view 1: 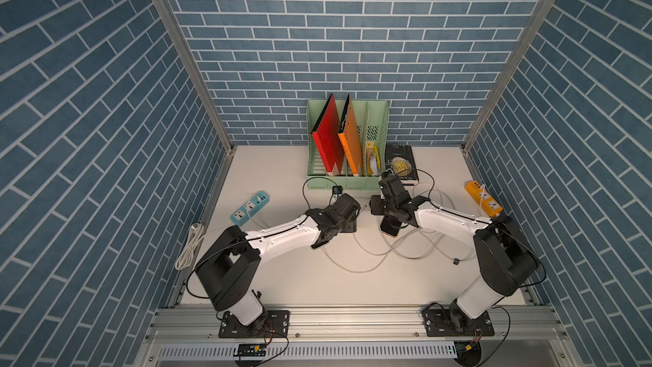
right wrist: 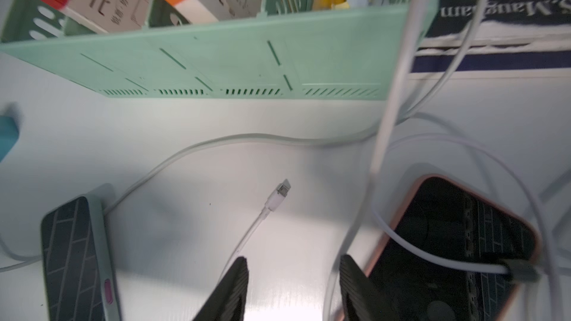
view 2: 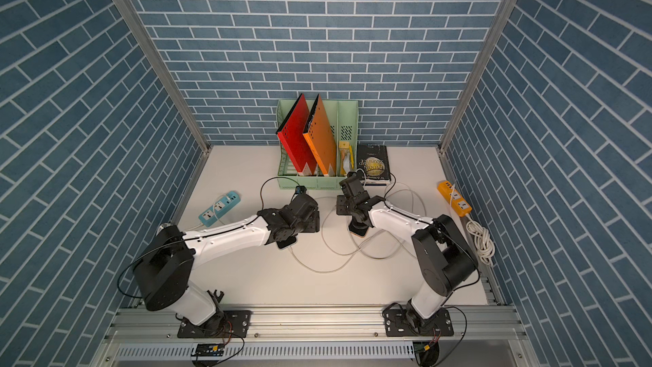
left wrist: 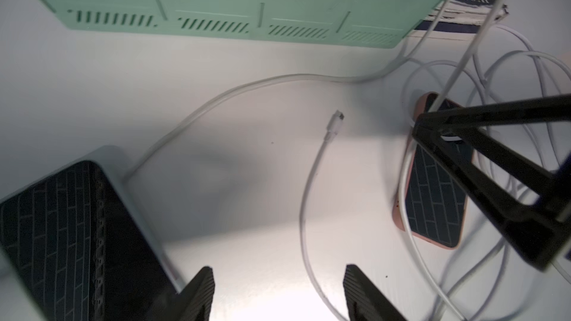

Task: Plug the charging cable into the phone
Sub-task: Pick up the charging cable from the center of the board.

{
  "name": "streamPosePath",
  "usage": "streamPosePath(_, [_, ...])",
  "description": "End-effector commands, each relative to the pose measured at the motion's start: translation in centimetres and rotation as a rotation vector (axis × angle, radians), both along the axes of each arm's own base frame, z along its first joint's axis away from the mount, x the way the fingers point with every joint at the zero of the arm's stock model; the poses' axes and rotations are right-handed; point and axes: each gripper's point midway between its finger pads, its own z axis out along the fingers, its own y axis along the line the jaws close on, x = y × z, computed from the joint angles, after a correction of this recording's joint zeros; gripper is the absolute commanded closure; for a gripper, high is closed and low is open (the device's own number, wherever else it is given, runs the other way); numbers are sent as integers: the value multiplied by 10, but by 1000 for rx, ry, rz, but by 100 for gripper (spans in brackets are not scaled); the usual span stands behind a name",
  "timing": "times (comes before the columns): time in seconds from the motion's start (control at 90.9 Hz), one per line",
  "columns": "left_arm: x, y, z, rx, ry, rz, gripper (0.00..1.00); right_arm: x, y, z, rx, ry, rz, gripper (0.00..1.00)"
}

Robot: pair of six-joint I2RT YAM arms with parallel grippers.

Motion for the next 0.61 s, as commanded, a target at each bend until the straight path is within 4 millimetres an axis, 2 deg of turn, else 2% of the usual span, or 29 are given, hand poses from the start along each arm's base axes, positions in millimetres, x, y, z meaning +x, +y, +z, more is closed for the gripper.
streamPosePath(0.0, [-1, -7, -30, 160, 50, -87, 36, -13, -16, 9, -5, -5, 18, 49])
streamPosePath(0.099, [10, -15, -44, 228, 64, -107, 41, -17, -32, 15, 6, -20, -5, 49])
streamPosePath(0.22, [21, -24, -55, 276, 68, -131, 43, -21, -46, 10, 16, -10, -22, 49])
streamPosePath(0.594, [46, -44, -87, 334, 132, -189, 55, -34, -60, -1, 48, 1, -21, 48])
